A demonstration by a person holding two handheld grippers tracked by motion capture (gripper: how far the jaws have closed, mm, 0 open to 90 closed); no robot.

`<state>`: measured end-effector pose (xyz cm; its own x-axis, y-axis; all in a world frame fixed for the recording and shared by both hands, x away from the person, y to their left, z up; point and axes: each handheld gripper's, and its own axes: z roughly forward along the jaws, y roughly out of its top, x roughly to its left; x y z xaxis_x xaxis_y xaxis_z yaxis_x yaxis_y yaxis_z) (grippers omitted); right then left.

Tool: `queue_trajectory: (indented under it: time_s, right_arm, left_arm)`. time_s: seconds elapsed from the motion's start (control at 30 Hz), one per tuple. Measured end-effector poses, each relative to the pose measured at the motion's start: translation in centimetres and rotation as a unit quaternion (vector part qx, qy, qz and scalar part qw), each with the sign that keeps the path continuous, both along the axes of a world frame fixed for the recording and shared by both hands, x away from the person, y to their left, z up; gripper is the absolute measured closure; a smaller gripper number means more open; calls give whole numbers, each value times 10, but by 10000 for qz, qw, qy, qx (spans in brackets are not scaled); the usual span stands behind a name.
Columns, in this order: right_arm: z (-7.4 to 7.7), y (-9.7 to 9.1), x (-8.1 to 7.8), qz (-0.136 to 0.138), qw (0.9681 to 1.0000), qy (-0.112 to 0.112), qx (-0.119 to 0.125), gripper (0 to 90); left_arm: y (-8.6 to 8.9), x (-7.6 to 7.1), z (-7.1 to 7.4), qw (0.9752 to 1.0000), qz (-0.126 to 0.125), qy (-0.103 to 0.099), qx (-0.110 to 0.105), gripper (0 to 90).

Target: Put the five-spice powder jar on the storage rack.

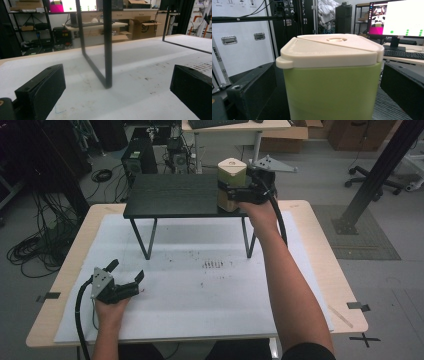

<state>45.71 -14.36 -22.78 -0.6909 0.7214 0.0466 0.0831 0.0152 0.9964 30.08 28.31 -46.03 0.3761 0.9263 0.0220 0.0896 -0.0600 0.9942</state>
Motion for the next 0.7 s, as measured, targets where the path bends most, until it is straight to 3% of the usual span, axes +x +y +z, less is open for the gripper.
queue_trajectory:
  time_s: [0.7]
  right_arm:
    - [-2,-21,-21,-58,9999,-111,60,0]
  left_arm:
    - [0,0,0,10000,11,-6,2,4]
